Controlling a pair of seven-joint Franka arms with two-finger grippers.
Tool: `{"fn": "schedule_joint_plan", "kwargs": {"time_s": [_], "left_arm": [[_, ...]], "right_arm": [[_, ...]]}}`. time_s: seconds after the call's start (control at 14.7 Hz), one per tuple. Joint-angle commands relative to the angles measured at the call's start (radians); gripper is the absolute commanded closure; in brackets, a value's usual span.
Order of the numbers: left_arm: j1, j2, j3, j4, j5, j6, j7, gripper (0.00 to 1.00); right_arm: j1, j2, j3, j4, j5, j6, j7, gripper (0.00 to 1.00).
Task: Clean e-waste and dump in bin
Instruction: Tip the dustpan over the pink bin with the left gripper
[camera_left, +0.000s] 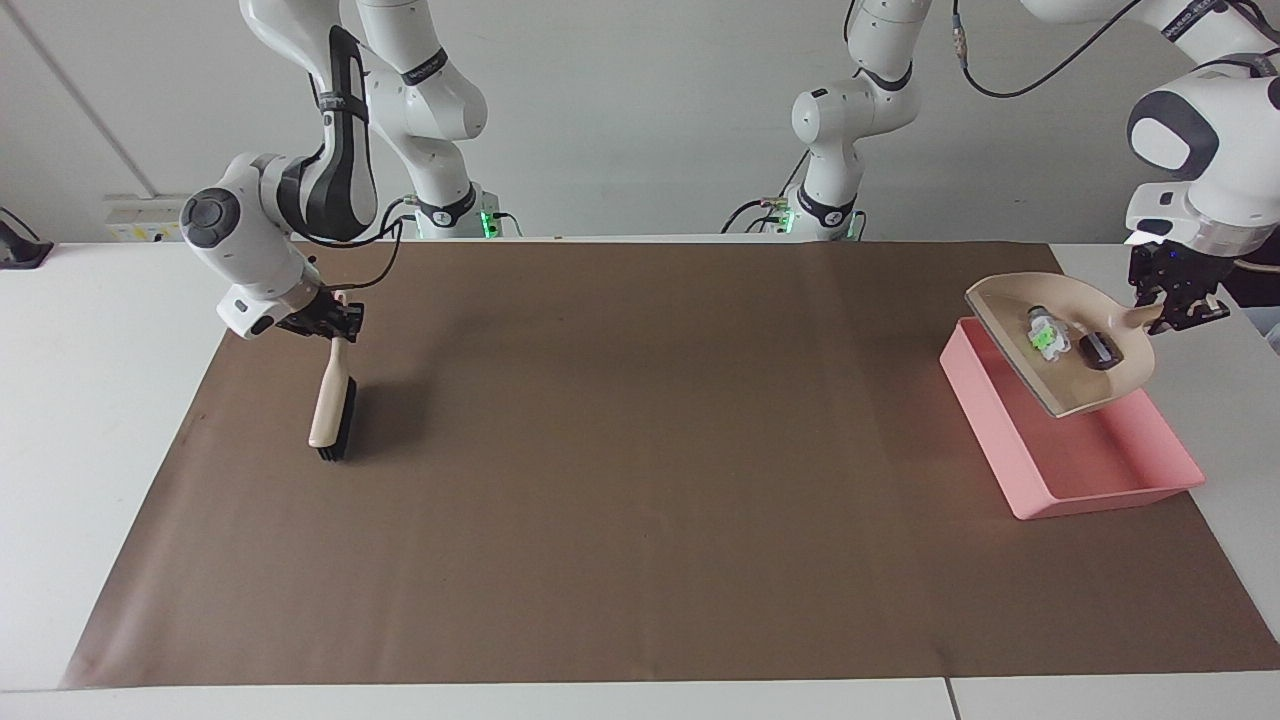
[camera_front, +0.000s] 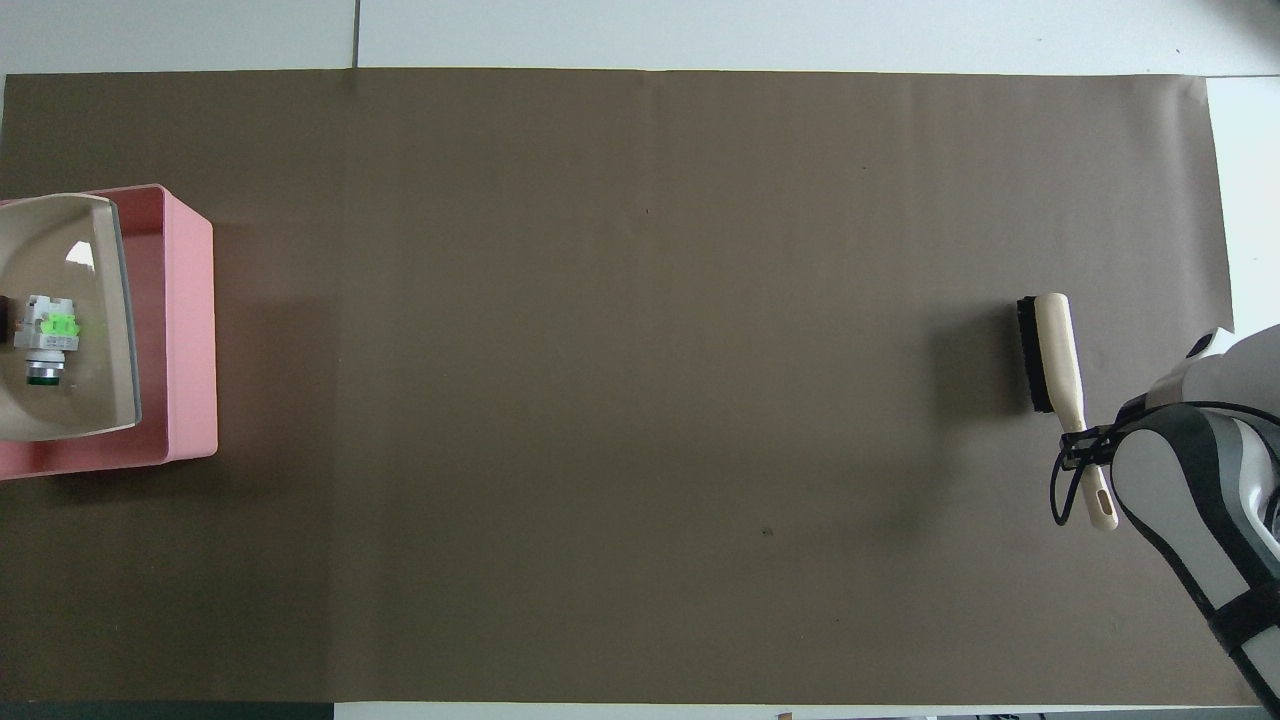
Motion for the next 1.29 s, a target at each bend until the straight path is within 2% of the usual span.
{"fn": "schedule_joint_plan", "kwargs": {"time_s": [0.0, 0.2, 0.41, 0.48, 0.54, 0.61, 0.68, 0.95, 1.22], "left_arm": [[0.024, 0.019, 0.003, 0.028, 0.085, 0.048, 0.008, 1.0], [0.036, 0.039, 0.003, 0.027, 0.16, 0.09, -0.03, 1.0], [0.021, 0.068, 0.003, 0.019, 0.329, 0.122, -0.167, 1.0], [0.018, 0.08, 0.003, 0.019, 0.367, 0.127, -0.21, 1.0], [0.014, 0.099, 0.003, 0.02, 0.415, 0.128, -0.253, 1.0], [0.007, 0.106, 0.002, 0.017, 0.49, 0.14, -0.293, 1.0], [-0.001, 0.113, 0.002, 0.002, 0.554, 0.151, -0.331, 1.0], [-0.044, 0.113, 0.003, -0.013, 0.662, 0.133, -0.37, 1.0], [-0.119, 0.11, 0.003, -0.01, 0.777, 0.01, -0.419, 1.0]], "right_arm": [[-0.021, -0.036, 0.016, -0.049, -0.006, 0.034, -0.022, 0.73], [-0.021, -0.047, 0.014, -0.073, -0.006, 0.06, -0.057, 0.72], [-0.021, -0.047, 0.014, -0.073, -0.006, 0.062, -0.07, 0.69], [-0.021, -0.047, 0.016, -0.073, -0.006, 0.062, -0.071, 0.61], [-0.021, -0.047, 0.016, -0.073, -0.006, 0.06, -0.071, 0.39], [-0.021, -0.047, 0.016, -0.069, -0.006, 0.056, -0.073, 0.12], [-0.015, -0.045, 0.016, -0.057, -0.006, 0.042, -0.071, 0.0], [0.051, -0.045, 0.021, 0.11, -0.005, -0.068, -0.03, 0.0], [0.062, -0.05, 0.022, 0.25, -0.006, -0.055, -0.028, 0.0]]}}
